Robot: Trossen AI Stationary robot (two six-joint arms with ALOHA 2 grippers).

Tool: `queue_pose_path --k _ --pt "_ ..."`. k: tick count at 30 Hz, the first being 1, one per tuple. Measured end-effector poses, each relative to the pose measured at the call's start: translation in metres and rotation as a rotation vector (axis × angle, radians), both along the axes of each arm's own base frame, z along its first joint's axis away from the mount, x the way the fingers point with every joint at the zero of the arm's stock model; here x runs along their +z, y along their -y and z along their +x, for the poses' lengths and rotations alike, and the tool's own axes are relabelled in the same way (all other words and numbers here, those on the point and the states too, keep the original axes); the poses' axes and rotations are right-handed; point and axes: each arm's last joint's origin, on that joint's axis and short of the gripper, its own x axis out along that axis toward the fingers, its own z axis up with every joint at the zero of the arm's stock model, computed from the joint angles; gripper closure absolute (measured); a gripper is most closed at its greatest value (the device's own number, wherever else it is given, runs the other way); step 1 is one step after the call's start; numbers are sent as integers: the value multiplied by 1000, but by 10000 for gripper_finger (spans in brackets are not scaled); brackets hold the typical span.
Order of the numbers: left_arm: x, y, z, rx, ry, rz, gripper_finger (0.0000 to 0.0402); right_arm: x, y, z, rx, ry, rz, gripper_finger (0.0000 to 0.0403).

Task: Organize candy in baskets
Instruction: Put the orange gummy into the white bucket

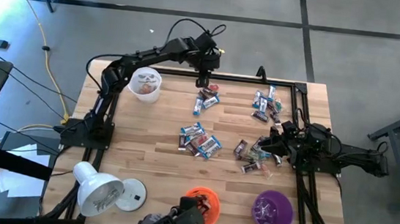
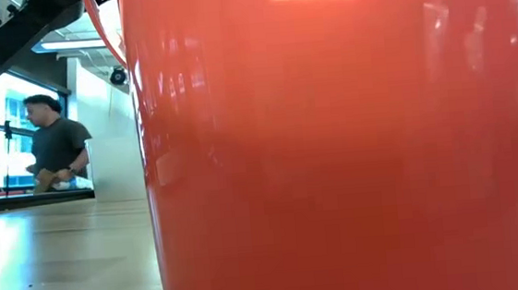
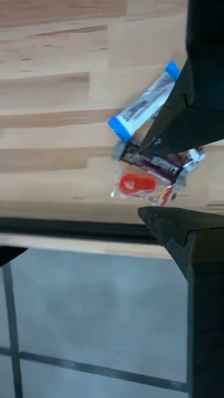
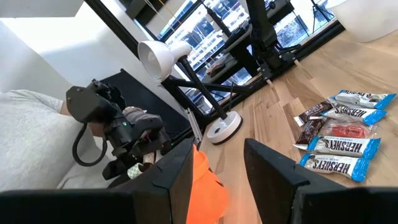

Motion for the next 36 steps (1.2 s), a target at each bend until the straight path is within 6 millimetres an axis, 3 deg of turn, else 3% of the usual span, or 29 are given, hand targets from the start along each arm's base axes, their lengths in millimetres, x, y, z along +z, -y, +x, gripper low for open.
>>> queue_pose_path --k 7,16,26,36 --pt "0 -2 0 93 16 -18 271 0 0 0 0 0 0 265" --pt "-8 0 -19 214 -187 -69 271 0 0 0 0 0 0 265" --pt "-8 -12 -28 -5 -219 16 271 0 0 0 0 0 0 265" --pt "0 -21 -17 10 -80 110 271 0 0 0 0 0 0 265"
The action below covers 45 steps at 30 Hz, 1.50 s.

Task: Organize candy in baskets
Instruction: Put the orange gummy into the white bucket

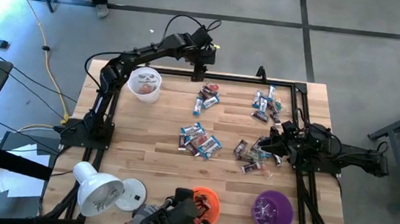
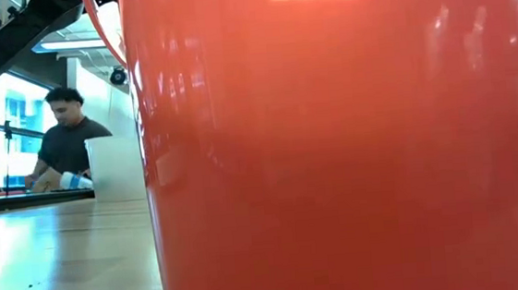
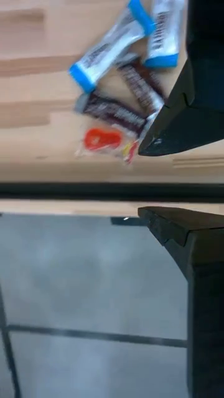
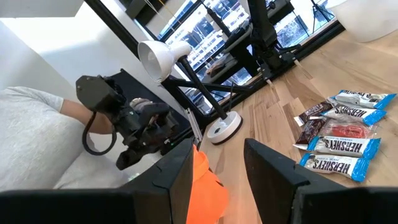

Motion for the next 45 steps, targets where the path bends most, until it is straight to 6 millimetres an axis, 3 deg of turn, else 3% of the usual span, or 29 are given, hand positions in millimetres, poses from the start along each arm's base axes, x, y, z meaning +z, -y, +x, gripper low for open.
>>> queue_pose_path --k 8,21,27,36,45 --pt "2 2 8 10 115 -70 271 0 0 0 0 0 0 265" --pt "-17 5 15 58 83 -140 271 0 0 0 0 0 0 265" --pt "-17 7 16 43 82 -147 271 0 0 0 0 0 0 265" --pt "18 17 22 -38 131 -125 283 0 0 0 0 0 0 265" --pt "3 -12 1 91 78 -188 316 0 0 0 0 0 0 265"
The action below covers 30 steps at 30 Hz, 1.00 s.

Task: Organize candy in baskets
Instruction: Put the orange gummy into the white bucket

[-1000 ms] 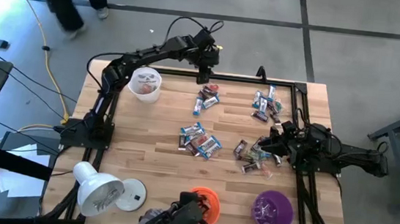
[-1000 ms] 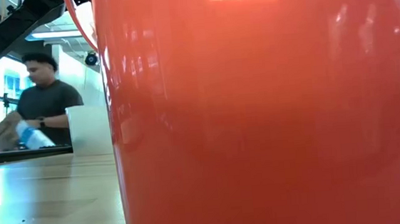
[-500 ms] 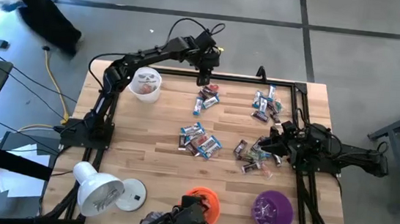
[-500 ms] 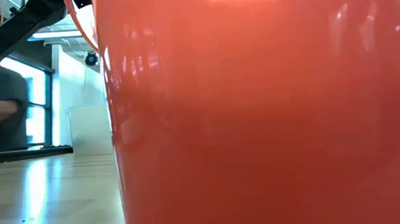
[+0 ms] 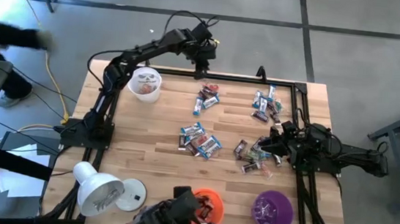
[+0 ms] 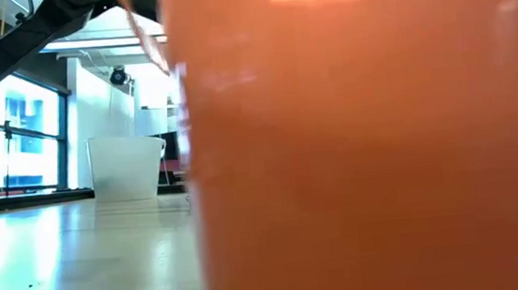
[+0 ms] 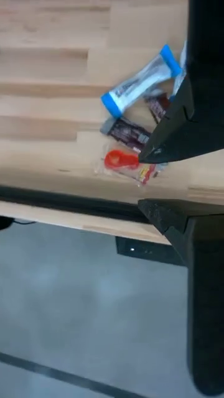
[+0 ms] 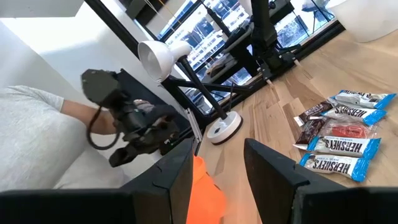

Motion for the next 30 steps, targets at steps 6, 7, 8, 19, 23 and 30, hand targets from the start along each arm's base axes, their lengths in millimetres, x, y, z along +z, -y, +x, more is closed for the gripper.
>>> queue_pose_path --k 6,7,8,19,23,30 --pt "-26 -11 1 61 -26 -82 318 0 0 0 0 0 0 265" --pt "-31 -10 3 58 -34 -87 318 0 0 0 0 0 0 265" --pt "-35 -9 6 49 -41 -90 318 0 0 0 0 0 0 265" --pt "-54 4 19 -18 -137 -55 318 0 0 0 0 0 0 265" --pt "-55 7 20 -44 -146 -46 312 0 0 0 0 0 0 265" --pt "-53 3 24 -48 -108 -10 283 0 0 0 0 0 0 265"
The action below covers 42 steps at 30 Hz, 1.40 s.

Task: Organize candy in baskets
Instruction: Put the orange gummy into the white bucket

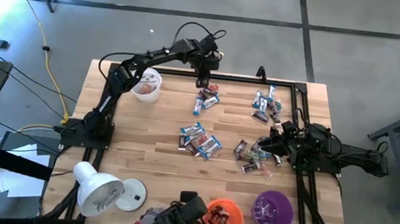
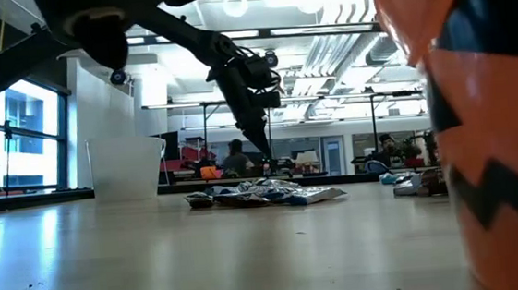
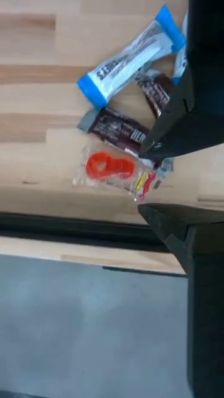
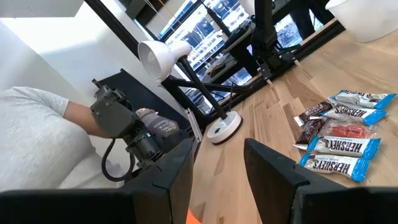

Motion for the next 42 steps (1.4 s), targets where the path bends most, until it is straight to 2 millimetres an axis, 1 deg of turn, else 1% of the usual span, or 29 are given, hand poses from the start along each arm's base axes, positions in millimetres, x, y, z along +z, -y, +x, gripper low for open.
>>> queue_pose_path --k 7,9,14,22,25,28,32,39,42 --pt "0 0 1 -34 -2 20 254 0 0 0 0 0 0 265" --pt "-6 0 4 -27 1 15 249 0 0 0 0 0 0 265" --pt "-33 -2 7 -14 -61 -22 247 0 0 0 0 0 0 265" --pt "-50 -7 7 -16 -89 -29 247 0 0 0 0 0 0 265" --pt "-52 -10 6 -30 -77 -24 247 0 0 0 0 0 0 265" --pt "-56 -14 12 -31 -33 7 247 0 0 0 0 0 0 265" --pt "-56 -16 11 -45 -12 -15 247 0 0 0 0 0 0 265" --pt "-59 -10 7 -31 -25 -120 247 0 0 0 0 0 0 265" --pt "-69 -8 4 -45 -46 -134 247 0 0 0 0 0 0 265"
